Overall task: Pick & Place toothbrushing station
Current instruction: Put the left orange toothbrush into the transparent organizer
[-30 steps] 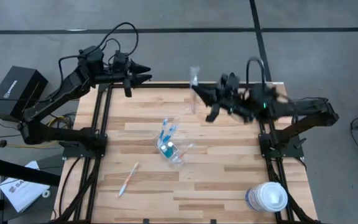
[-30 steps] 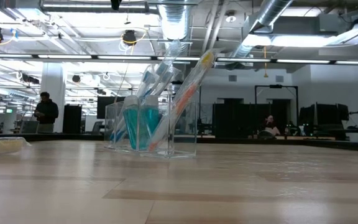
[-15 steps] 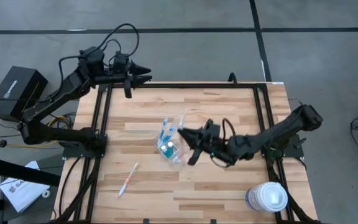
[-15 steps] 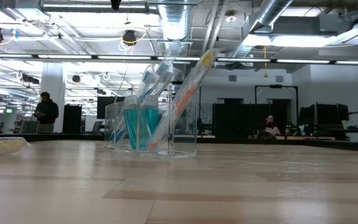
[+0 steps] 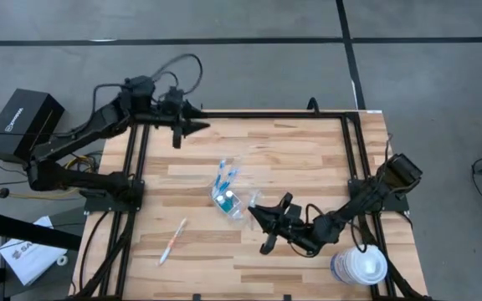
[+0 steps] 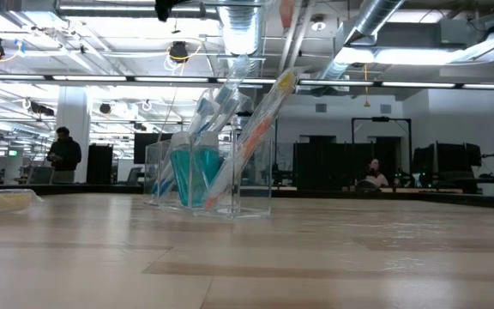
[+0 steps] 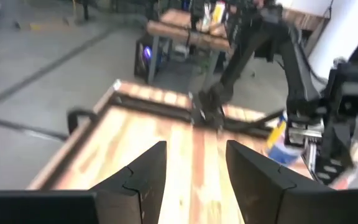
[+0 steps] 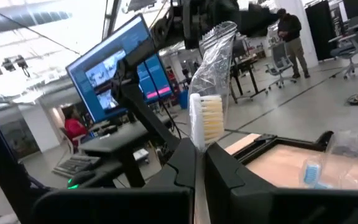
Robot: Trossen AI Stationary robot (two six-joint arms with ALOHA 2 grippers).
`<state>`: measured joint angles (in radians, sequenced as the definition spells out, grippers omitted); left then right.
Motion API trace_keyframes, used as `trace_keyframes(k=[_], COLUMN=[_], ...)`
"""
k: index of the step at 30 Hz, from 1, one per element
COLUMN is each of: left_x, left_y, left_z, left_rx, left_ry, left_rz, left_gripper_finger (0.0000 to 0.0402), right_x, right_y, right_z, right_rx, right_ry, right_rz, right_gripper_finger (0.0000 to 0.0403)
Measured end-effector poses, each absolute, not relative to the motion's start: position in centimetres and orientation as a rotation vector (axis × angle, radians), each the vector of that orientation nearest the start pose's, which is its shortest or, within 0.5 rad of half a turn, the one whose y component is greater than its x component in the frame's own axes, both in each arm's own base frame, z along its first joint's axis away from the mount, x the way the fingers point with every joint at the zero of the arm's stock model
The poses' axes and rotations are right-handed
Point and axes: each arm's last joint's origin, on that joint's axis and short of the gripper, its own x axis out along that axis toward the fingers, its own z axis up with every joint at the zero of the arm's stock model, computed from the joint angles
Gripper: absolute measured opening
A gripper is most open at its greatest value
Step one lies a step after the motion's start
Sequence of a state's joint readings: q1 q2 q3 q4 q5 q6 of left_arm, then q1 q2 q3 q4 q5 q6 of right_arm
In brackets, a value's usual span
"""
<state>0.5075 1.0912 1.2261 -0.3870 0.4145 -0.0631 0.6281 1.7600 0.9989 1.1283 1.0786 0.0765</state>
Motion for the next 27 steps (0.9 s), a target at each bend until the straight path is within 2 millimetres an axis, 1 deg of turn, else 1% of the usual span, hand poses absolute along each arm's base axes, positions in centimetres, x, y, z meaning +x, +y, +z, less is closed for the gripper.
trace_keyframes(k=[2, 5, 8, 10, 12, 14, 16, 18, 20, 22, 27], left_x=[20.5, 21.0, 21.0, 20.5, 19.8, 19.1, 18.4, 17.8, 17.4, 17.0, 16.5], left_y=[9.4, 8.2, 7.1, 6.4, 5.9, 5.4, 4.9, 4.4, 4.0, 3.7, 3.4], left_z=[39.1, 36.7, 33.9, 32.6, 30.9, 29.0, 27.6, 26.7, 25.7, 24.9, 23.8], left_rx=[-0.196, -0.190, -0.182, -0.188, -0.198, -0.207, -0.214, -0.216, -0.217, -0.215, -0.214], left_ry=[0.253, 0.222, 0.117, 0.005, -0.057, -0.061, -0.050, -0.053, -0.044, -0.036, -0.053], left_rz=[0.089, 0.093, 0.136, 0.176, 0.229, 0.274, 0.299, 0.312, 0.329, 0.341, 0.353], left_gripper_finger=[0.0159, 0.0159, 0.0159, 0.0159, 0.0159, 0.0159, 0.0159, 0.0159, 0.0159, 0.0159, 0.0159], right_x=[31.1, 31.4, 31.7, 31.9, 32.1, 32.4, 32.7, 32.8, 32.8, 32.8, 33.4], right_y=[19.3, 19.1, 18.6, 18.3, 17.9, 17.2, 16.3, 15.3, 14.3, 13.4, 11.6], right_z=[26.1, 25.8, 26.0, 26.0, 26.1, 25.7, 24.8, 23.6, 22.9, 22.6, 22.1], right_rx=[0.365, 0.347, 0.333, 0.299, 0.285, 0.280, 0.298, 0.309, 0.300, 0.305, 0.280], right_ry=[-0.273, -0.276, -0.284, -0.279, -0.285, -0.285, -0.265, -0.246, -0.239, -0.262, -0.261], right_rz=[-0.439, -0.447, -0.435, -0.442, -0.437, -0.419, -0.410, -0.404, -0.406, -0.384, -0.325], right_gripper_finger=[0.0001, 0.0001, 0.0001, 0.0001, 0.0001, 0.0001, 0.0001, 0.0001, 0.0001, 0.0001, 0.0001])
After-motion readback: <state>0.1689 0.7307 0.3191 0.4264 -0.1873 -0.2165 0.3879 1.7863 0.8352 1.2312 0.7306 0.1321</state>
